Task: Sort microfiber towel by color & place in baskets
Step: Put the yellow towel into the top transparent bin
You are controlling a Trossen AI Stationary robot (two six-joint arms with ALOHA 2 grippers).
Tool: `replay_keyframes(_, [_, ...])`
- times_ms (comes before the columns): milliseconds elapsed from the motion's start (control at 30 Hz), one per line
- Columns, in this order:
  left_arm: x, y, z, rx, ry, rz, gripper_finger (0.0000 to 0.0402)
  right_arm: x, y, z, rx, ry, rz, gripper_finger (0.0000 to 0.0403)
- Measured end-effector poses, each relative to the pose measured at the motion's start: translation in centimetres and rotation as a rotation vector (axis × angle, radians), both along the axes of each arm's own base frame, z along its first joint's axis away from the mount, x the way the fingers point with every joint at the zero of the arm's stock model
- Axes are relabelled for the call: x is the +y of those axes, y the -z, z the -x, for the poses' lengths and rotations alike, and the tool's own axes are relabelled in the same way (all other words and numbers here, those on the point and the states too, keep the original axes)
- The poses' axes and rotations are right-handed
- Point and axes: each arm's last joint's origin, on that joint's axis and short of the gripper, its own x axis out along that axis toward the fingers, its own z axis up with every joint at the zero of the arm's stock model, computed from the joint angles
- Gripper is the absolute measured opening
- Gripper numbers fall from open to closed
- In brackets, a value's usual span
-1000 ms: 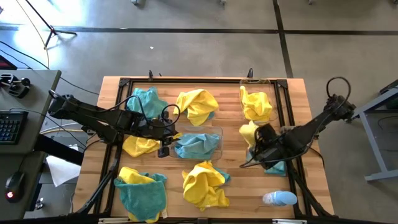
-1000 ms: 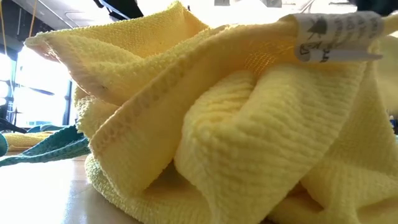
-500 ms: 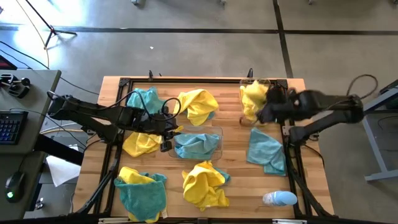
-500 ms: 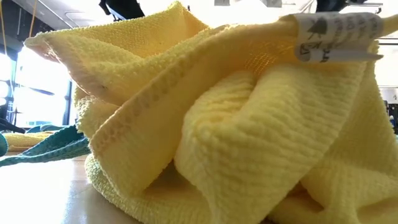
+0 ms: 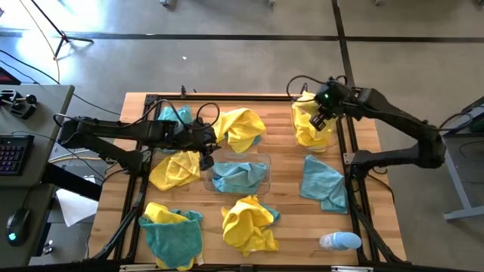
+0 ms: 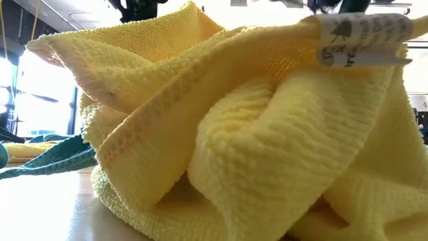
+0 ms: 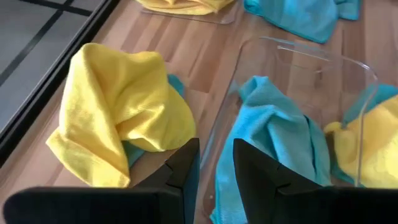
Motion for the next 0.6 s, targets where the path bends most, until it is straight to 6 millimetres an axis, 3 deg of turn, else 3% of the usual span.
replay_keyframes(233, [0.7, 0.0, 0.0, -0.006, -0.041, 0.015, 0.0087, -2.2, 5.0, 0.7, 0.102, -0.097, -0.120, 0.0000])
replay_keyframes(600, [1.0, 0.0, 0.0, -0.018, -0.081, 0.043, 0.0087, -4.0, 11.5, -0.8, 0.209, -0.264, -0.283, 0.0000])
